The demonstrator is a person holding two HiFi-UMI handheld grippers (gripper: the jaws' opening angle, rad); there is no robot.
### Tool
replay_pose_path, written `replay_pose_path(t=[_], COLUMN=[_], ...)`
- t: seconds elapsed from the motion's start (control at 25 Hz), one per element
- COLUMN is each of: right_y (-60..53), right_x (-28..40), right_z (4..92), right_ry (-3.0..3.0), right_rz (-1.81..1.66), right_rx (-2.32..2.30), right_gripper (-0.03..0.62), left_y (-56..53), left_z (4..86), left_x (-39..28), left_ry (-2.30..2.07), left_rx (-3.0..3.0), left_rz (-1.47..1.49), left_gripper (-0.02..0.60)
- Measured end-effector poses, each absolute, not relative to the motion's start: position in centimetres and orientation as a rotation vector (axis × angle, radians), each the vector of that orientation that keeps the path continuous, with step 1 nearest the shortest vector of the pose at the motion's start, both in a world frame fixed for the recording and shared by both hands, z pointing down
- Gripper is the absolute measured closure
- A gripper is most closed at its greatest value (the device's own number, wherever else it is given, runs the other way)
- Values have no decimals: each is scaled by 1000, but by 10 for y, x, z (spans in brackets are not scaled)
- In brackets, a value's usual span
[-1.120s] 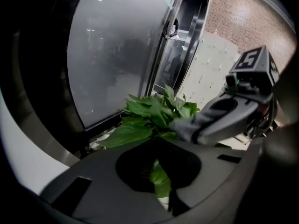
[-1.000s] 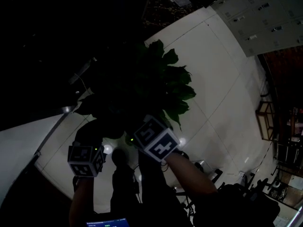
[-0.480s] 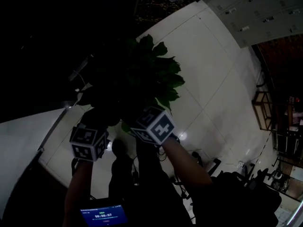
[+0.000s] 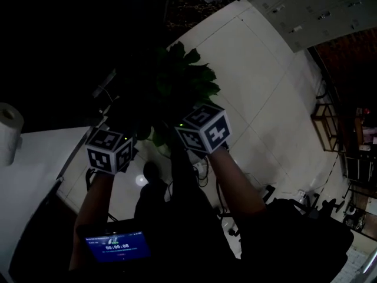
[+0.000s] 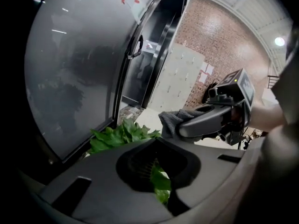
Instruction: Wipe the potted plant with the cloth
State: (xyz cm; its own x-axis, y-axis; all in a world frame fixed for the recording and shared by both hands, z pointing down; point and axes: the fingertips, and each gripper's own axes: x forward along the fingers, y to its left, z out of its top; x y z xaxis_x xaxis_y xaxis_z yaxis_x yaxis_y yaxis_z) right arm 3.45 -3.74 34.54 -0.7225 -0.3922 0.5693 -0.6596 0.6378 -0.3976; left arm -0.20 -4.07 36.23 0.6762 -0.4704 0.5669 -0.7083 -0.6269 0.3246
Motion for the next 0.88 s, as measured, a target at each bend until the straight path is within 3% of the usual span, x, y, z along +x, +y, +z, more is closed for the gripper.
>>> replay_pose_path(t=[0.48, 0.88], right_y=[63, 166], right_x=[57, 118], right_z=[141, 57], right_ry=[-2689, -2862], right_rz=[563, 438], right_rx=[1078, 1262], right_gripper=[563, 566], left_y=[38, 115], left_z=[172, 76], left_x=[10, 46], left_ry=[-708, -658], left_rx=[2706, 2831], left_rz=[359, 323], left_gripper=[592, 592])
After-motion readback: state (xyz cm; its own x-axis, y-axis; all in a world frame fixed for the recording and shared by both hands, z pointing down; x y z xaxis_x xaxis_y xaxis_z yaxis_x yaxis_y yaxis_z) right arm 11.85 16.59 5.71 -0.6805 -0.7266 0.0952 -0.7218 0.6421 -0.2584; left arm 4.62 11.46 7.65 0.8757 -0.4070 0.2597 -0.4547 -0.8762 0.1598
